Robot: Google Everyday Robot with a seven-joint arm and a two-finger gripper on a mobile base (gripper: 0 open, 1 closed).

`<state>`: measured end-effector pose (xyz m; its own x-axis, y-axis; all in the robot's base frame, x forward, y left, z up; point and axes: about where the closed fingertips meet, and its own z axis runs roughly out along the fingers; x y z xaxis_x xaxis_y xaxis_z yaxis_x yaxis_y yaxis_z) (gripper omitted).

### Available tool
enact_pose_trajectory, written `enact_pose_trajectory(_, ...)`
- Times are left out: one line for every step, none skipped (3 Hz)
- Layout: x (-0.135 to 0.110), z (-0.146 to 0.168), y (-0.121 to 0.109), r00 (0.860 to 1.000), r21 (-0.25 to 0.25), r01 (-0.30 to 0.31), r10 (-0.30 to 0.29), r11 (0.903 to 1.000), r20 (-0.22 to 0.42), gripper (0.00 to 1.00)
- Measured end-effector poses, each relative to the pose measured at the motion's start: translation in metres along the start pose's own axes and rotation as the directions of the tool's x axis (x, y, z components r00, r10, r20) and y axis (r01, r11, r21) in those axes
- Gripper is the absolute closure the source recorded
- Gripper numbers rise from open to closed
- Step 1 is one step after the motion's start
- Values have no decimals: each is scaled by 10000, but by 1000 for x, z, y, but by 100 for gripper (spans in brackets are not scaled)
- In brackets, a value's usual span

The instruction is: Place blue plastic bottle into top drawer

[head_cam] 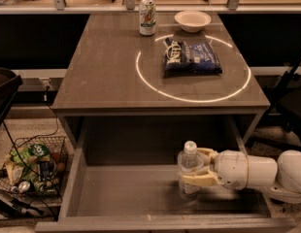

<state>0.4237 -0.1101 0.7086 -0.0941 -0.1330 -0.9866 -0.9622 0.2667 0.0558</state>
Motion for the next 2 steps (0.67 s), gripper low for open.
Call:
enact_pose_trajectory(7, 1, 1, 9999, -123, -68, 69, 9999, 88, 97)
enact_pose_trajectory(6, 2, 1, 9999, -150, -58, 59, 9999, 85, 74)
